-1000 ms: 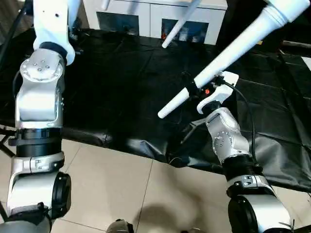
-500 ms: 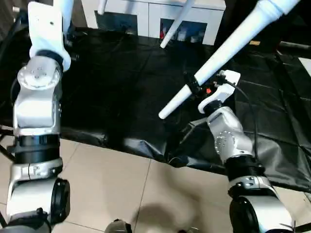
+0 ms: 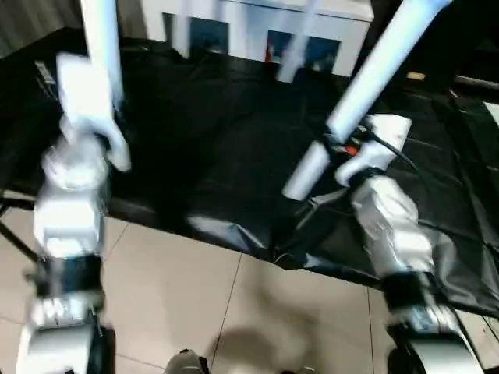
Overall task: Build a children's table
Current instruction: Flip table
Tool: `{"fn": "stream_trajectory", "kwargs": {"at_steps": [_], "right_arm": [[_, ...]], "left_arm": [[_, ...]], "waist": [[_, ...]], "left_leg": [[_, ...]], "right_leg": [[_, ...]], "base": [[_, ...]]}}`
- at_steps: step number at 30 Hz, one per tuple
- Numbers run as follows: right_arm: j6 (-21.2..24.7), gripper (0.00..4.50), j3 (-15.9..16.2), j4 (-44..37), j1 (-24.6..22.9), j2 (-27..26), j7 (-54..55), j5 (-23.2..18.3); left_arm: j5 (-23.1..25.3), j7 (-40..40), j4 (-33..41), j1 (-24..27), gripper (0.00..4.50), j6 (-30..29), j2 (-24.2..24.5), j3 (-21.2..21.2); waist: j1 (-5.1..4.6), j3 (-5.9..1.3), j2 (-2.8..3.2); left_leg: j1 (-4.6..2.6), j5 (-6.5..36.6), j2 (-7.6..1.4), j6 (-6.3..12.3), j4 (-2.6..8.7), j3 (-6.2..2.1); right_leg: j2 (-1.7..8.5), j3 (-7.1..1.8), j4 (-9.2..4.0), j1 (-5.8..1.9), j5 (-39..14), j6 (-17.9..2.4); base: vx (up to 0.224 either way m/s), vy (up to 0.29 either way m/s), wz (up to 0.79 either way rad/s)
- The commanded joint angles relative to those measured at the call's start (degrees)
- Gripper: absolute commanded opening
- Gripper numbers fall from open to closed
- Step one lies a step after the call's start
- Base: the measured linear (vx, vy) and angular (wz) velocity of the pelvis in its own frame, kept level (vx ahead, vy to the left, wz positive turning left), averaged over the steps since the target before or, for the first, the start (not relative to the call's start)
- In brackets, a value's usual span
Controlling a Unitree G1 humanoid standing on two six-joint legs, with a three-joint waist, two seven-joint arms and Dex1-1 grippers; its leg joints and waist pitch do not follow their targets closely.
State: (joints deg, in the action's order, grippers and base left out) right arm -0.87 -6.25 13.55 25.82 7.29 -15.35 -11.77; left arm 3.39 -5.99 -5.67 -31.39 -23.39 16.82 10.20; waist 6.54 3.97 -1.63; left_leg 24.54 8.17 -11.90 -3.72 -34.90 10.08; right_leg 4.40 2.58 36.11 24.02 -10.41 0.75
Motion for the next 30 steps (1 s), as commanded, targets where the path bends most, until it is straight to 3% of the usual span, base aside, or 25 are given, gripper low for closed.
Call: {"fn": "stream_trajectory", "kwargs": {"at_steps": [1, 4, 5, 8, 9, 14, 15, 17, 21, 30], "right_arm": [[-2.94, 1.53, 2.03, -6.46, -1.54, 1.11, 1.53, 4.72], [-2.57, 1.53, 2.89, -7.76, -3.27, 1.44, 2.73, 6.55], [-1.89, 1.53, 3.82, -8.39, -4.45, 1.51, 3.22, 7.83], [-0.60, 1.53, 5.40, -8.48, -6.09, 1.09, 3.65, 9.09], [-0.36, 1.53, 5.63, -8.41, -6.27, 0.97, 3.54, 9.00], [0.09, 1.53, 7.84, -5.38, -6.90, 0.51, 1.44, 8.75], [-0.17, 1.88, 7.93, -5.23, -6.91, 0.48, 0.97, 8.48], [-2.16, 2.23, 7.83, -4.16, -7.03, -0.05, -0.67, 6.94], [-2.95, 2.35, 7.66, -4.94, -7.70, -0.66, -0.81, 6.04], [0.61, 3.16, 5.49, -17.15, -15.02, -1.36, 0.51, 1.83]], "left_arm": [[3.48, -1.21, -0.53, -1.28, 1.62, 5.02, -0.67, -7.01], [4.24, -1.28, -2.83, -1.44, 1.62, 6.78, -0.99, -7.99], [5.15, -1.48, -5.52, -1.87, 1.62, 8.30, -0.98, -9.06], [6.57, -0.70, -11.00, -2.88, 1.62, 10.82, -0.93, -10.31], [6.68, -0.52, -11.98, -3.06, 1.62, 11.16, -0.91, -10.39], [7.88, 2.43, -17.12, -3.60, 1.62, 14.10, 0.27, -9.67], [7.80, 2.42, -17.00, -3.48, 1.97, 14.18, 0.29, -9.57], [7.28, 1.24, -15.23, -2.28, 2.32, 14.57, 0.76, -9.46], [5.92, 0.57, -10.64, -0.25, 2.48, 14.80, 0.37, -8.78], [0.76, 1.34, 6.53, 10.53, 3.32, 13.24, -1.27, -4.75]], "waist": [[-0.80, -5.15, 0.74], [-0.81, -4.97, 0.74], [-1.03, -5.03, 0.59], [-1.55, -4.95, 0.81], [-1.63, -4.90, 1.16], [-2.59, -4.66, 1.14], [-2.67, -4.69, 1.13], [-2.87, -4.80, 1.33], [-3.46, -4.85, 1.26], [-3.38, -4.66, 1.41]], "left_leg": [[-3.25, 12.32, -0.80, -0.82, 3.90, 0.21], [-3.29, 14.09, -0.74, -1.41, 4.04, 0.19], [-3.03, 14.19, -0.70, -1.55, 4.14, 0.01], [-2.94, 16.43, -0.54, -2.45, 4.35, -0.14], [-2.98, 16.97, -0.48, -2.57, 4.36, -0.18], [-3.10, 21.62, -0.51, -3.17, 4.68, -0.51], [-3.15, 21.84, -0.53, -3.19, 4.68, -0.54], [-3.22, 22.12, -0.68, -3.09, 4.68, -0.64], [-2.93, 20.78, -0.87, -2.44, 4.69, -0.63], [-2.90, 20.33, -1.14, -1.69, 4.97, -0.55]], "right_leg": [[1.99, -1.82, -3.94, -2.07, -6.12, -8.10], [2.02, -1.95, -4.35, -1.84, -8.62, -7.22], [2.04, -1.93, -4.30, -2.09, -9.11, -6.73], [2.03, -1.93, -4.60, -2.03, -11.61, -5.86], [2.03, -1.94, -4.67, -1.93, -12.09, -5.76], [2.12, -1.85, -5.13, -1.97, -15.58, -5.80], [2.15, -1.87, -5.10, -1.97, -15.65, -5.93], [2.13, -1.85, -5.04, -1.93, -14.31, -6.76], [2.31, -1.89, -4.70, -2.21, -12.12, -8.30], [2.09, -1.95, -4.66, -2.32, -10.17, -8.43]], "base": [[0.000, 0.000, 0.00], [0.000, 0.000, 0.00], [0.000, 0.000, 0.00], [0.000, 0.000, 0.00], [0.000, 0.000, 0.00], [0.000, 0.000, 0.00], [0.000, 0.000, 0.00], [0.000, 0.000, 0.00], [0.000, 0.000, 0.00], [0.000, 0.000, 0.00]]}}
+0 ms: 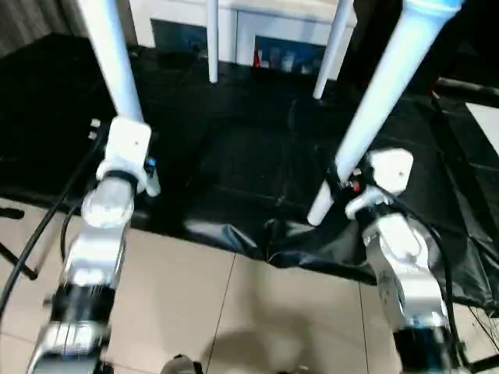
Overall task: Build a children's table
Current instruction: Flip table
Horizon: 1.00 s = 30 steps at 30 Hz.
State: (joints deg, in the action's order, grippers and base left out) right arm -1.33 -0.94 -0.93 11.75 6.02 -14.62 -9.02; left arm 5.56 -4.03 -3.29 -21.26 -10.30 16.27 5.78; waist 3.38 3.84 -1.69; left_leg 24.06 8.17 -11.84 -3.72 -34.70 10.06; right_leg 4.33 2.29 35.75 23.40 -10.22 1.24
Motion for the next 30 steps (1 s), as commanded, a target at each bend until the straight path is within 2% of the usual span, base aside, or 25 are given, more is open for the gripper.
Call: {"fn": "stream_trajectory", "kwargs": {"at_steps": [1, 3, 4, 6, 8, 10, 12, 14, 16, 17, 19, 20, 22, 23, 24, 26, 27, 28, 30], "right_arm": [[1.51, 3.26, -0.23, -3.46, -1.68, -0.23, 0.10, -1.22], [2.46, 3.45, -0.42, -4.66, -2.78, -0.36, 0.20, -1.82], [2.66, 3.48, 0.36, -5.40, -3.57, 0.16, -0.59, -1.60], [2.91, 3.48, 0.84, -5.81, -3.88, 0.37, -1.07, -1.50], [2.86, 3.48, 1.58, -6.70, -4.57, 0.09, -1.62, -1.83], [3.13, 3.48, 1.75, -6.36, -4.61, 0.07, -0.46, -0.37], [2.55, 3.48, 1.50, -6.04, -4.71, 0.16, 1.47, 1.97], [2.57, 3.48, 0.36, -6.39, -5.32, -0.01, 3.16, 2.45], [2.50, 3.48, -0.54, -6.84, -5.89, -0.34, 3.55, 1.52], [1.49, 3.66, -1.70, -7.38, -6.56, -0.95, 3.00, -0.71], [0.98, 3.77, -1.99, -8.36, -7.80, -0.95, 1.30, -2.91], [1.14, 3.87, -1.57, -9.34, -8.99, -0.94, 0.45, -3.76], [1.34, 3.94, -1.29, -9.99, -9.77, -1.13, 0.31, -3.96], [1.81, 4.18, -0.98, -11.33, -11.31, -1.45, 0.27, -4.42], [2.40, 4.18, -0.85, -11.98, -12.10, -1.63, 0.25, -4.97], [3.14, 4.38, -1.10, -13.27, -13.32, -1.87, 0.76, -5.54], [3.71, 4.38, -1.52, -15.01, -15.07, -2.07, 1.42, -5.92], [3.70, 4.45, -1.54, -15.09, -15.16, -2.06, 1.45, -5.90], [7.06, 4.45, -1.68, -16.91, -17.88, -1.12, 2.50, -5.02]], "left_arm": [[-1.87, -0.54, 5.46, 1.42, 3.40, 0.55, -1.08, 0.15], [-3.96, -0.64, 7.15, 3.05, 3.57, 1.39, -2.14, 1.39], [-5.10, 0.13, 7.69, 4.53, 3.63, 3.34, -3.07, 2.73], [-5.85, 0.07, 7.81, 5.14, 3.74, 3.86, -3.38, 3.17], [-7.56, -0.76, 7.37, 7.01, 3.74, 5.36, -3.99, 3.67], [-6.59, -1.10, 6.98, 8.24, 3.74, 5.87, -3.56, 3.04], [-5.46, -1.01, 7.60, 9.40, 3.74, 5.94, -3.43, 2.38], [-5.63, -1.00, 8.72, 10.71, 3.74, 6.00, -3.77, 2.31], [-5.76, -1.17, 9.36, 11.78, 3.78, 6.46, -3.89, 2.41], [-6.86, -1.60, 10.25, 12.98, 3.78, 7.00, -4.34, 2.57], [-9.23, -2.74, 12.14, 15.08, 3.80, 7.53, -5.28, 2.68], [-9.87, -2.75, 13.40, 16.72, 3.80, 8.17, -5.72, 2.76], [-9.72, -2.41, 14.05, 17.66, 3.80, 8.64, -5.88, 2.83], [-9.88, -2.23, 15.31, 19.52, 3.80, 9.60, -6.27, 2.96], [-10.00, -1.98, 15.86, 20.34, 3.80, 9.77, -6.57, 3.20], [-10.59, -1.79, 17.44, 21.57, 3.80, 8.39, -7.08, 3.31], [-13.10, -2.44, 19.93, 23.35, 3.80, 5.27, -8.05, 3.14], [-13.35, -2.55, 20.06, 23.45, 3.80, 5.05, -8.12, 3.11], [-12.61, -3.32, 22.79, 25.37, 3.80, 1.04, -7.75, 0.59]], "waist": [[-0.27, -4.46, 1.43], [-0.27, -4.38, 1.51], [-0.35, -4.21, 1.66], [-0.38, -4.20, 1.59], [-0.49, -4.02, 1.53], [-0.73, -3.84, 1.55], [-0.88, -3.88, 1.56], [-1.00, -3.74, 1.69], [-1.13, -3.65, 1.72], [-1.29, -3.55, 1.60], [-1.42, -3.40, 1.79], [-1.55, -3.29, 2.04], [-1.87, -3.46, 1.76], [-1.95, -3.40, 1.93], [-2.02, -3.36, 1.86], [-2.09, -3.35, 2.00], [-2.07, -3.24, 1.99], [-2.00, -3.15, 2.25], [-2.11, -3.00, 2.24]], "left_leg": [[-2.51, 21.29, -1.06, -1.72, 4.74, -0.47], [-2.52, 22.11, -1.05, -1.95, 4.85, -0.55], [-2.56, 24.22, -0.98, -2.36, 4.91, -0.63], [-2.54, 25.06, -0.89, -2.63, 4.89, -0.70], [-2.59, 27.00, -0.76, -2.78, 4.89, -0.71], [-2.38, 27.73, -0.68, -3.11, 5.09, -0.88], [-2.65, 28.67, -0.68, -3.46, 4.98, -0.94], [-2.86, 29.73, -0.66, -3.69, 4.98, -1.02], [-3.03, 31.20, -0.66, -3.79, 5.01, -1.14], [-2.94, 32.06, -0.59, -3.78, 5.09, -1.25], [-3.41, 33.95, -0.65, -3.67, 5.07, -1.40], [-3.32, 34.81, -0.67, -3.65, 5.35, -1.62], [-2.84, 34.76, -0.66, -3.66, 5.61, -1.75], [-2.95, 34.92, -0.63, -3.59, 5.61, -1.77], [-2.86, 34.90, -0.66, -3.51, 5.68, -1.79], [-3.02, 35.29, -0.60, -3.36, 5.65, -1.73], [-3.10, 35.75, -0.57, -3.28, 5.66, -1.73], [-3.30, 36.57, -0.67, -3.42, 5.69, -1.77], [-3.59, 37.97, -0.48, -3.54, 5.58, -1.82]], "right_leg": [[2.03, -1.66, -4.46, -1.50, -11.55, -8.58], [2.04, -1.66, -4.64, -1.47, -12.99, -8.16], [2.02, -1.66, -5.00, -1.27, -15.65, -7.27], [1.99, -1.63, -5.10, -1.29, -16.92, -6.77], [2.03, -1.66, -5.57, -0.95, -20.25, -5.65], [2.06, -1.56, -5.83, -0.96, -23.24, -4.47], [2.06, -1.55, -6.06, -0.66, -25.36, -3.83], [2.04, -1.53, -6.30, -0.40, -26.81, -3.48], [2.02, -1.44, -6.52, -0.28, -27.91, -3.18], [2.03, -1.27, -6.63, -0.38, -29.17, -2.86], [2.16, -1.09, -7.18, -0.15, -31.08, -2.53], [2.20, -0.80, -7.36, -0.61, -31.36, -2.53], [2.08, -0.78, -7.14, -0.94, -30.50, -2.34], [2.14, -0.85, -7.30, -0.80, -30.39, -2.33], [2.13, -0.83, -7.34, -0.87, -30.40, -2.31], [2.06, -0.79, -7.47, -0.72, -30.66, -2.22], [2.01, -0.74, -7.65, -0.61, -31.49, -2.05], [2.06, -0.73, -7.80, -0.46, -32.00, -2.17], [1.81, -0.37, -8.19, -0.32, -34.18, -1.24]], "base": [[0.000, 0.000, 0.00], [0.000, 0.000, 0.00], [0.000, 0.000, 0.00], [0.000, 0.000, 0.00], [0.000, 0.000, 0.00], [0.000, 0.000, 0.00], [0.000, 0.000, 0.00], [0.000, 0.000, 0.00], [0.000, 0.000, 0.00], [0.000, 0.000, 0.00], [0.000, 0.000, 0.00], [0.000, 0.000, 0.00], [0.000, 0.000, 0.00], [0.000, 0.000, 0.00], [0.000, 0.000, 0.00], [0.000, 0.000, 0.00], [0.000, 0.000, 0.00], [0.000, 0.000, 0.00], [0.000, 0.000, 0.00]]}}
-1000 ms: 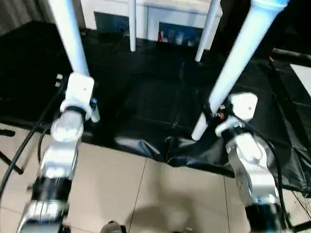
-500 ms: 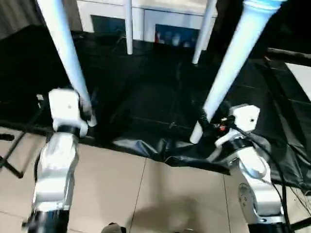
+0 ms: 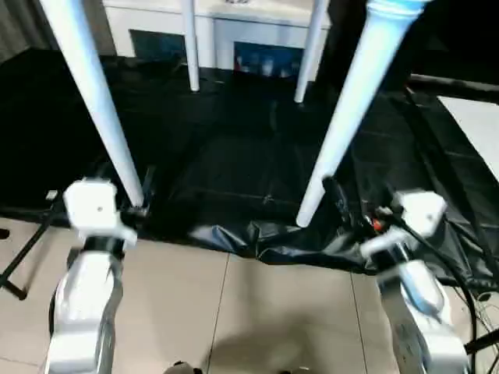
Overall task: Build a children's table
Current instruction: Flip table
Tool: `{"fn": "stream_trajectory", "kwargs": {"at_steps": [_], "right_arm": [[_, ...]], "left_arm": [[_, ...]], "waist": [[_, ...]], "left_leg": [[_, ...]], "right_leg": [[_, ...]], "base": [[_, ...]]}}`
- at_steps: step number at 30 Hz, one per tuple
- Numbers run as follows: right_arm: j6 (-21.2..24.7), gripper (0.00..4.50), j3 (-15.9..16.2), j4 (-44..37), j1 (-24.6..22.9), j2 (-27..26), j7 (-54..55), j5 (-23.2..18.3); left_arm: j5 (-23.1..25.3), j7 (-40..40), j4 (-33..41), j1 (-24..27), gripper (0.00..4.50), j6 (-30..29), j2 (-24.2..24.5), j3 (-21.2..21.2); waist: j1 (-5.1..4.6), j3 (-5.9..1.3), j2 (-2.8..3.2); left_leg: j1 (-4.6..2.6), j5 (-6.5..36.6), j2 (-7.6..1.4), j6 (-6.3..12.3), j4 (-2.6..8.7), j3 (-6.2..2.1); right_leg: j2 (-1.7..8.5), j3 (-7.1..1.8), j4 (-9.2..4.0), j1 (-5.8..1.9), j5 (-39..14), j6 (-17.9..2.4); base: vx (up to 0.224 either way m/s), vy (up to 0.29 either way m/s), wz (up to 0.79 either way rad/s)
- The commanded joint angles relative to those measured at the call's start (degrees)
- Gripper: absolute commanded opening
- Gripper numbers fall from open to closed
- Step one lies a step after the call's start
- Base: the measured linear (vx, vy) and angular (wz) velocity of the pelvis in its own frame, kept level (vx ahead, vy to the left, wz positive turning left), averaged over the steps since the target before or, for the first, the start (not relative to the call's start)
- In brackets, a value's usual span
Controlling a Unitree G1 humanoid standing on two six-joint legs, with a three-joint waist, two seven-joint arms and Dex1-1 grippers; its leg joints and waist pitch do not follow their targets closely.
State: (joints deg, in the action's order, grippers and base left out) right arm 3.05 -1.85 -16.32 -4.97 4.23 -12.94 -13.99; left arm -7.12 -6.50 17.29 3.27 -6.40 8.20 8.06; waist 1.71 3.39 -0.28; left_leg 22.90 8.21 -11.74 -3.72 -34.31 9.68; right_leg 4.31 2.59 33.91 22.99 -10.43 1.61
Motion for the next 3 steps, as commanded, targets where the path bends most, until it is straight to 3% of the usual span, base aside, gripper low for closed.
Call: {"fn": "stream_trajectory", "kwargs": {"at_steps": [1, 2, 3], "right_arm": [[4.16, 4.45, -0.83, -1.80, -1.83, 1.00, 1.14, 0.10], [5.02, 4.45, -0.88, -1.94, -2.21, 1.19, 1.31, 0.16], [6.83, 4.45, -0.94, -0.78, -1.94, 1.84, 2.08, 1.68]], "left_arm": [[1.23, -0.87, 2.78, 1.18, 3.80, -3.97, 0.84, -2.64], [1.85, -0.93, 3.11, 1.37, 3.80, -4.67, 1.16, -3.21], [3.38, -0.66, 2.82, 1.31, 3.80, -5.70, 1.51, -4.08]], "waist": [[-0.43, -2.31, 0.92], [-0.52, -1.97, 1.06], [-1.24, -1.59, 1.13]], "left_leg": [[-2.77, 38.88, -0.59, -3.53, 5.19, -1.48], [-3.28, 40.57, -0.45, -3.54, 5.00, -1.44], [-3.70, 44.06, -0.38, -3.74, 5.28, -1.84]], "right_leg": [[1.63, -0.61, -6.72, 0.44, -34.89, -1.13], [1.40, -0.19, -7.40, 0.95, -36.78, -0.65], [0.77, 1.61, -8.13, 0.29, -39.38, 0.64]], "base": [[0.000, 0.000, 0.00], [0.000, 0.000, 0.00], [0.000, 0.000, 0.00]]}}
